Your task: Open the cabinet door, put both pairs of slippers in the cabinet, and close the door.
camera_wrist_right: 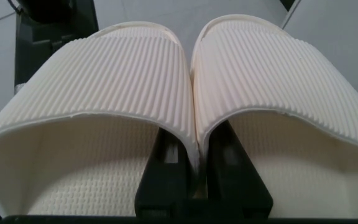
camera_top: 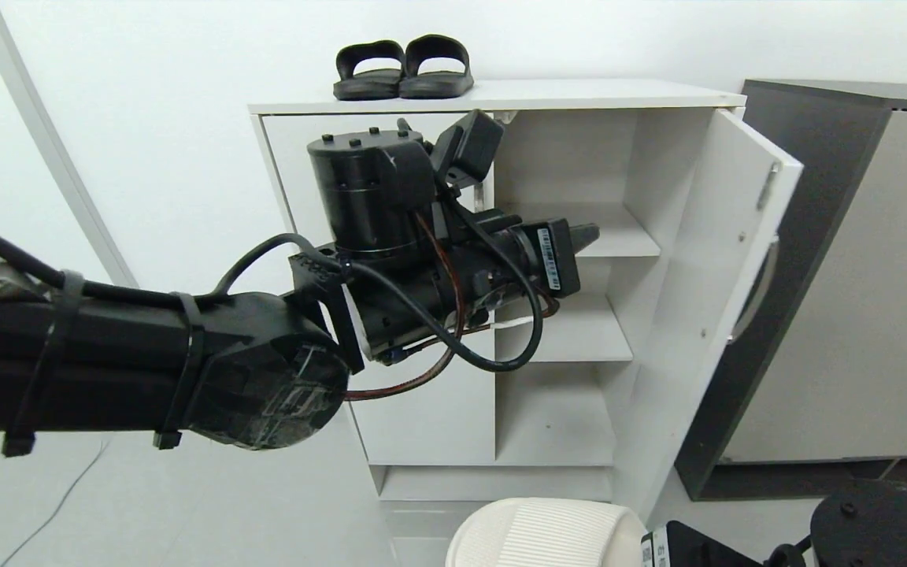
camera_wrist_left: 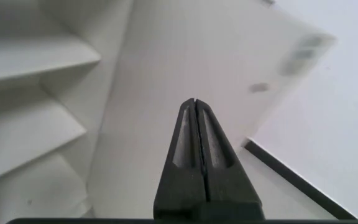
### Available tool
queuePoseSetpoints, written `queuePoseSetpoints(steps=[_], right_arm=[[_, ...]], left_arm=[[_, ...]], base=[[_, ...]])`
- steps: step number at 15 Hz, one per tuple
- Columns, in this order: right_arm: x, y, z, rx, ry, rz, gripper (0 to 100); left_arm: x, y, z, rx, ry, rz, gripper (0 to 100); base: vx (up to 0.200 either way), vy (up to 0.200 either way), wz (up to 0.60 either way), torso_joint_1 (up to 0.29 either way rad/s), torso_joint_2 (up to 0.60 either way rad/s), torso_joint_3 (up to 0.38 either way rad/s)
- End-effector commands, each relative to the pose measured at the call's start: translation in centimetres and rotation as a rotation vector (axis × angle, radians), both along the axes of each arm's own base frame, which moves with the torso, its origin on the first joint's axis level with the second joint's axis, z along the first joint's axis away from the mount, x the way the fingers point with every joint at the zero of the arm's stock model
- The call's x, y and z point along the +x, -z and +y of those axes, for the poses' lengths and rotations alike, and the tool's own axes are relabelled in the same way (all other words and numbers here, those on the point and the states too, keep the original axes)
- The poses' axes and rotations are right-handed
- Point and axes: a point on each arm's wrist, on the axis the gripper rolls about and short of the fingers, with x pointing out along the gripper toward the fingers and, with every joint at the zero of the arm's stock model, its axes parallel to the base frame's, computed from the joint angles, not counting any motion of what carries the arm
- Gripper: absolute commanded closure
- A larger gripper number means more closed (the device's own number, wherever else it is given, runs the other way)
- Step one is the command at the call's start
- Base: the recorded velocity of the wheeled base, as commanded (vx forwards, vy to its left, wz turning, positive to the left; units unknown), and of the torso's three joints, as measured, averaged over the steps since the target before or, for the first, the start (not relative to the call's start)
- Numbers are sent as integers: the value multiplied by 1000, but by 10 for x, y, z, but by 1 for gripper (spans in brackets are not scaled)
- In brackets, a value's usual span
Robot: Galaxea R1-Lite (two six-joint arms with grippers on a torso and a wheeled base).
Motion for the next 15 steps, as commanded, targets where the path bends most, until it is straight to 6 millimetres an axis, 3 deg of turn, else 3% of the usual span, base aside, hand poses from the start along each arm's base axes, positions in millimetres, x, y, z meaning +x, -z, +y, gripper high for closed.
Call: queuePoseSetpoints(steps=[1,6,9,10,12,15], right_arm=[[1,1,1,-5,3,3,100],[2,2,1,-9,14,1,100],[16,-3,-1,16,93,-26,100],[36,-6,1,12,231,-52,100],[60,-5,7,10,394,-54,100],[81,-12,17,82,551,-13,100]], left_arm=[[3,7,-1,14,-6,13,100],[6,10,35,33,-159,33,100],[-16,14,77,78,-230,39,100],[-35,10,107,82,-281,17,100],[-64,6,149,60,-370,-4,100],[-118,14,193,81,-509,-13,100]], base=[[0,0,0,0,0,0],[0,0,0,0,0,0],[0,0,0,0,0,0],[0,0,0,0,0,0],[0,0,0,0,0,0],[0,0,0,0,0,0]])
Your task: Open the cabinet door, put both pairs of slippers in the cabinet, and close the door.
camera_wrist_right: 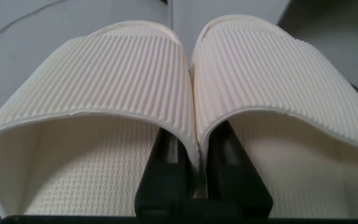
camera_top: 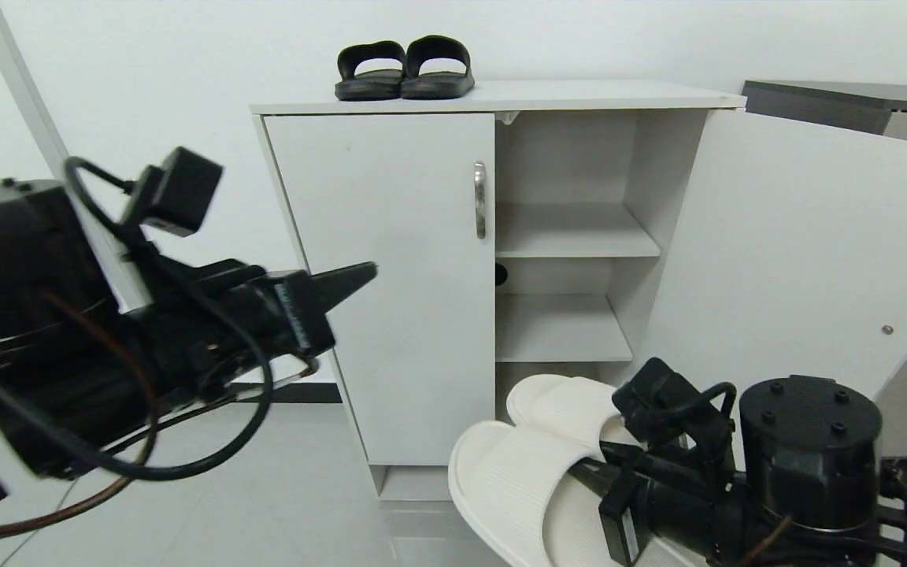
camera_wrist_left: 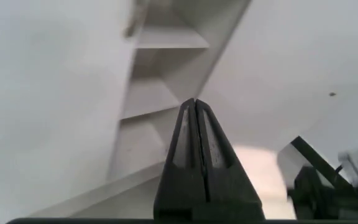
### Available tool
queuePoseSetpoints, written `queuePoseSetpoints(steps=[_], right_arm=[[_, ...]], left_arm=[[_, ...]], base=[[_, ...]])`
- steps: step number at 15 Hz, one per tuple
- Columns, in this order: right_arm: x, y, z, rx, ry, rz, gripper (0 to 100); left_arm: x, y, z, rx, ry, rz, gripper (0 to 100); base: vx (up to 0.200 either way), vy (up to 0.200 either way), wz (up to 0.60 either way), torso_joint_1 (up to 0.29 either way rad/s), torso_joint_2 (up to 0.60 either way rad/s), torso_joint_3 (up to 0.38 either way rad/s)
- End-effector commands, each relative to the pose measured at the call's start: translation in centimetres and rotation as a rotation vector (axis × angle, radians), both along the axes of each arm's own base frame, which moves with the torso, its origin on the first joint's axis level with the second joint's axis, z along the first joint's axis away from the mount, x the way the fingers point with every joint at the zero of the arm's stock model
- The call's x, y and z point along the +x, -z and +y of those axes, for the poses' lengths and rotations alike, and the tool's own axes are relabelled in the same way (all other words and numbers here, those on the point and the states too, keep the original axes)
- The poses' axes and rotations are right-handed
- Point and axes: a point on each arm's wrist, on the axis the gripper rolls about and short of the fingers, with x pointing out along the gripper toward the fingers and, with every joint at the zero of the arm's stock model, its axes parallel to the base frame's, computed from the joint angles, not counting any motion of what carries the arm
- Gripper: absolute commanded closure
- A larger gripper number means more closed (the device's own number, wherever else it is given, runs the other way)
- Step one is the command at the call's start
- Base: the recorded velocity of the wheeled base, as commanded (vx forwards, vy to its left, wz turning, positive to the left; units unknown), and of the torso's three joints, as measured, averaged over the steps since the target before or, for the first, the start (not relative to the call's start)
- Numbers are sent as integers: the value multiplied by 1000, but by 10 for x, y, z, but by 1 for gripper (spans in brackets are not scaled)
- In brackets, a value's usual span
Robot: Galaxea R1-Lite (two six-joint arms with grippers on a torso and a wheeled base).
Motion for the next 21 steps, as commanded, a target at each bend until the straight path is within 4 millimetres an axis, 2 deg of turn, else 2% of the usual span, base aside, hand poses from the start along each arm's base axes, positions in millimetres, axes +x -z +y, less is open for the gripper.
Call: queuePoseSetpoints(steps=[1,2,3,4,6,8,9,10,13,16,18,19,21], right_arm=[[21,1,11,18,97,4,100],[28,0,14,25,166,-7,100],[28,0,14,25,166,-7,100],[40,-2,15,30,273,-27,100],[45,-2,12,30,294,-30,100],[45,-2,12,29,294,-29,100],[44,-2,12,29,293,-29,100],[43,0,13,24,290,-25,100],[42,1,13,19,286,-22,100],[42,2,13,19,287,-20,100],[41,1,13,22,282,-21,100],[41,1,13,20,282,-20,100],[40,3,13,15,279,-17,100]], left_arm=[[-72,-1,55,35,-183,-48,100],[-92,3,66,72,-248,-24,100],[-92,3,66,72,-248,-24,100],[-132,14,89,154,-425,-22,100],[-160,33,108,216,-638,-52,100],[-183,45,115,214,-739,-115,100],[-188,51,116,212,-758,-118,100],[-199,67,117,219,-788,-107,100],[-210,110,118,228,-786,-91,100],[-214,136,118,227,-806,-92,100],[-216,155,116,245,-881,-79,100],[-216,163,116,262,-881,-68,100],[-216,164,115,249,-804,-81,100]], base=[[0,0,0,0,0,0],[0,0,0,0,0,0],[0,0,0,0,0,0],[0,0,0,0,0,0],[0,0,0,0,0,0],[0,0,0,0,0,0],[0,0,0,0,0,0],[0,0,0,0,0,0],[0,0,0,0,0,0],[0,0,0,0,0,0],[0,0,0,0,0,0],[0,0,0,0,0,0],[0,0,0,0,0,0]])
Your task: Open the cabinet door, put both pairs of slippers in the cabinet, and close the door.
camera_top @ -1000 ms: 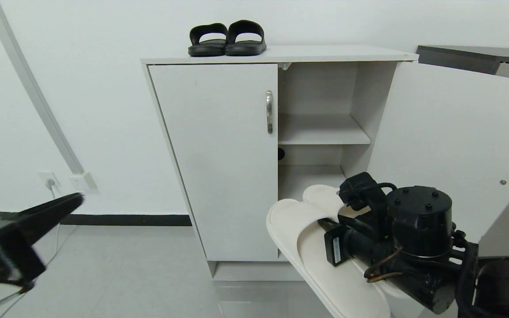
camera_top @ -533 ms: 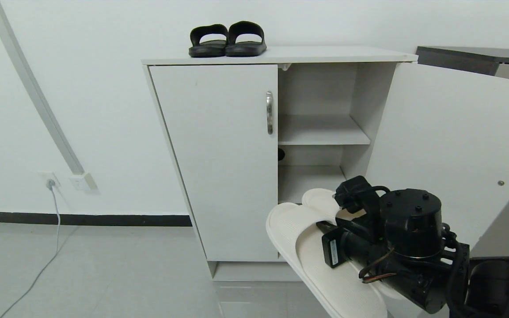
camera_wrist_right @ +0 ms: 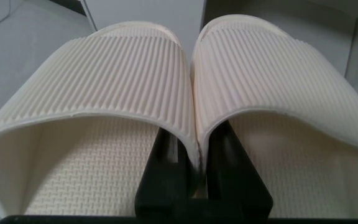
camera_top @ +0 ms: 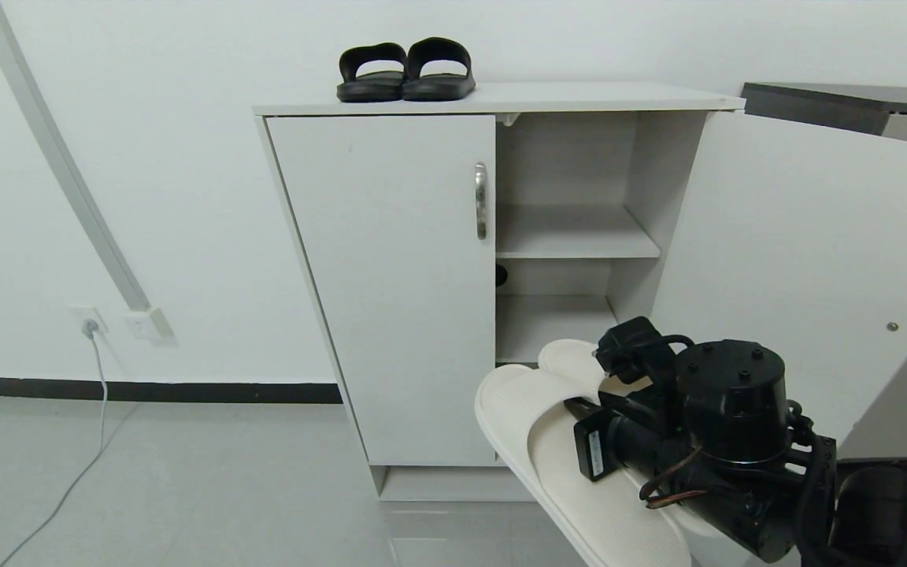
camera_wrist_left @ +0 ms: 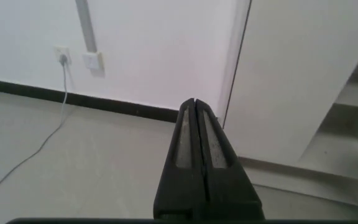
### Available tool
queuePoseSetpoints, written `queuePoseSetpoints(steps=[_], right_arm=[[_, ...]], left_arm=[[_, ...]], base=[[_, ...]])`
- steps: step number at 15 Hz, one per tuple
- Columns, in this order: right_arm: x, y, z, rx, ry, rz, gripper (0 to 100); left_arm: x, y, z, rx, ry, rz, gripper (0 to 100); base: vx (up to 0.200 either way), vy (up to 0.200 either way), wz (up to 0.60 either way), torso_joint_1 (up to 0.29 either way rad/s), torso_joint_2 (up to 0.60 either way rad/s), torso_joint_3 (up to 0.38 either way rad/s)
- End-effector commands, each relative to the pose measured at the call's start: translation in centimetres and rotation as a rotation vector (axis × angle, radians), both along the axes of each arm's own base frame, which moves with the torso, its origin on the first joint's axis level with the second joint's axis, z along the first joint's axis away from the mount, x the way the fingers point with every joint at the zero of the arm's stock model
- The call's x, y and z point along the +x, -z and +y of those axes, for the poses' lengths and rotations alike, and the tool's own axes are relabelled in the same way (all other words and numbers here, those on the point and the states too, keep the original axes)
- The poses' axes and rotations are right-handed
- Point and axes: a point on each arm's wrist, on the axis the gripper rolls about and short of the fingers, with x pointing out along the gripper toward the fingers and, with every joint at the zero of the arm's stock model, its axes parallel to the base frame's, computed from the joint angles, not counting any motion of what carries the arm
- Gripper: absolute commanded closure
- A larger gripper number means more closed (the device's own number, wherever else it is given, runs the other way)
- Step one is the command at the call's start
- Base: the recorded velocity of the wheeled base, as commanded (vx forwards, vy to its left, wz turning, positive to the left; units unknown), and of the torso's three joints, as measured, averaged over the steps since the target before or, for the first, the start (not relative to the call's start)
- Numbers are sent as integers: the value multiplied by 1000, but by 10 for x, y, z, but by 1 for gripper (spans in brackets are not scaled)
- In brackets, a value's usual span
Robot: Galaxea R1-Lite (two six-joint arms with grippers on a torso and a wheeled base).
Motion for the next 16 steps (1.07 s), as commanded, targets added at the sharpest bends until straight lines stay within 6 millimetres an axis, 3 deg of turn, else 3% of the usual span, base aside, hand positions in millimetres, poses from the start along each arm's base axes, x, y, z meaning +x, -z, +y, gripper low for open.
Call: queuePoseSetpoints(steps=[1,2,8,12,16], right_arm=[[-2,0,1,-1,-7,1,100],[-2,1,1,-4,-8,3,100],[3,1,10,-3,9,-8,100],[23,1,40,37,190,-50,100],[64,6,57,77,451,-110,100]], left_arm=[[-1,4,-4,9,146,-28,100],[-1,8,-6,25,246,22,100],[-1,8,-6,34,259,15,100],[-1,8,-6,35,259,15,100],[-1,8,-6,34,259,15,100]], base=[[0,0,0,0,0,0],[0,0,0,0,0,0],[0,0,0,0,0,0],[0,0,0,0,0,0],[0,0,0,0,0,0]])
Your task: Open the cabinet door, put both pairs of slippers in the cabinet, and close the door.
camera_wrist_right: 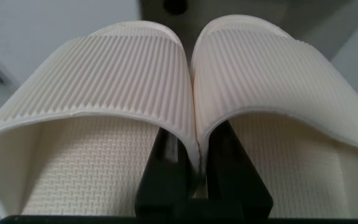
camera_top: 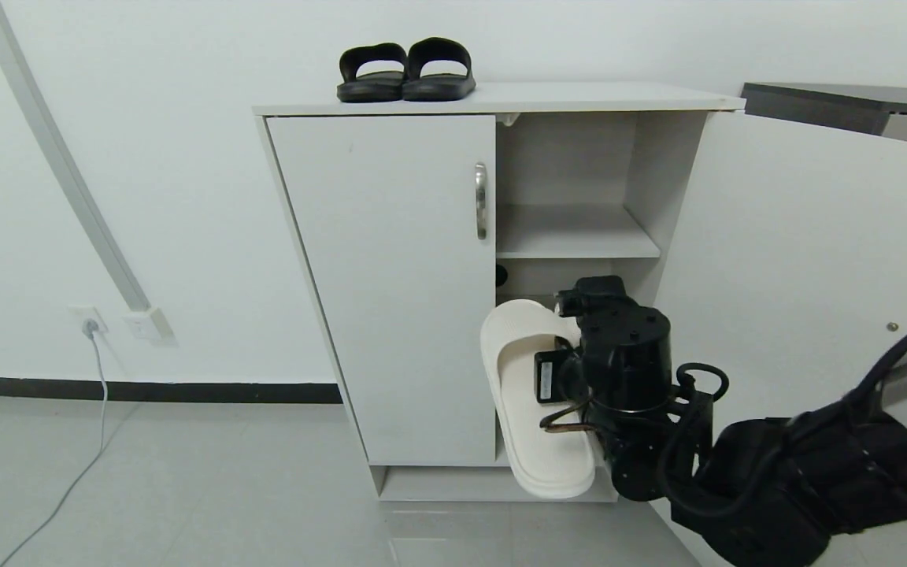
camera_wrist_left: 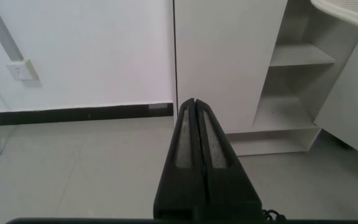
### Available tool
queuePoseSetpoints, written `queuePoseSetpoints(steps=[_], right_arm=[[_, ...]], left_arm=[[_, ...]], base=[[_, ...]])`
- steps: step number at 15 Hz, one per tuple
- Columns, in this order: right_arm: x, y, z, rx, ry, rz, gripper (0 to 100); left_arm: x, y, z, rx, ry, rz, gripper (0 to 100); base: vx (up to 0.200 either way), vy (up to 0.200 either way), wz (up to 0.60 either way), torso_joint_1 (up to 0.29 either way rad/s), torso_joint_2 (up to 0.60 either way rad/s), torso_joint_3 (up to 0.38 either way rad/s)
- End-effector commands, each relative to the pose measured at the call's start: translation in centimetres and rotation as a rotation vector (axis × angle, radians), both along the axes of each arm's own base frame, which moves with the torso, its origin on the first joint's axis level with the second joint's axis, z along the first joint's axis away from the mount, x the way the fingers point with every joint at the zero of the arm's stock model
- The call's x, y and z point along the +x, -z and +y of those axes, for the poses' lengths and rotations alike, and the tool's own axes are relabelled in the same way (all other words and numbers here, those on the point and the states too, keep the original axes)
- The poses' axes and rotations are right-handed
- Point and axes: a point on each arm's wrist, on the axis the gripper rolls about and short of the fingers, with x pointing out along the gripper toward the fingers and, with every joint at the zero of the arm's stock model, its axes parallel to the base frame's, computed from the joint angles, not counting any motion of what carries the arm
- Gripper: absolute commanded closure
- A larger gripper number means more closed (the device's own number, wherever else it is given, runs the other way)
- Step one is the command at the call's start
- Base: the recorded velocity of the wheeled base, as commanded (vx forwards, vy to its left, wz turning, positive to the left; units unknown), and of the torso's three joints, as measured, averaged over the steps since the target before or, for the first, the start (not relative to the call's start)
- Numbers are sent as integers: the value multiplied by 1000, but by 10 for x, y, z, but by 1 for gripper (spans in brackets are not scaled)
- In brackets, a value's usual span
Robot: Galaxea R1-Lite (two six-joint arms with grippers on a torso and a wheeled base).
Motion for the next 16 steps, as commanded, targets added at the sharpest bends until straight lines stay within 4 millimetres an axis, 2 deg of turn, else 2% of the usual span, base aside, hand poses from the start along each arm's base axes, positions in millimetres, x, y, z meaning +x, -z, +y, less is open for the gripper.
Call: queuePoseSetpoints(steps=[1,2,4,8,13,16], right_arm=[[19,18,7,-14,45,17,100],[25,24,4,-23,66,27,100],[31,27,-1,-18,88,31,100],[29,31,-2,-28,87,41,100],[26,36,2,-40,72,51,100],[23,46,6,-52,51,66,100]], left_arm=[[0,0,0,0,0,2,100],[0,0,0,0,0,2,100],[0,0,0,0,0,2,100],[0,0,0,0,0,2,100],[0,0,0,0,0,2,100],[0,0,0,0,0,2,100]], base=[[0,0,0,0,0,0],[0,0,0,0,0,0],[0,-200,0,2,5,0],[0,-200,0,1,2,2],[0,0,0,0,0,0],[0,0,0,0,0,0]])
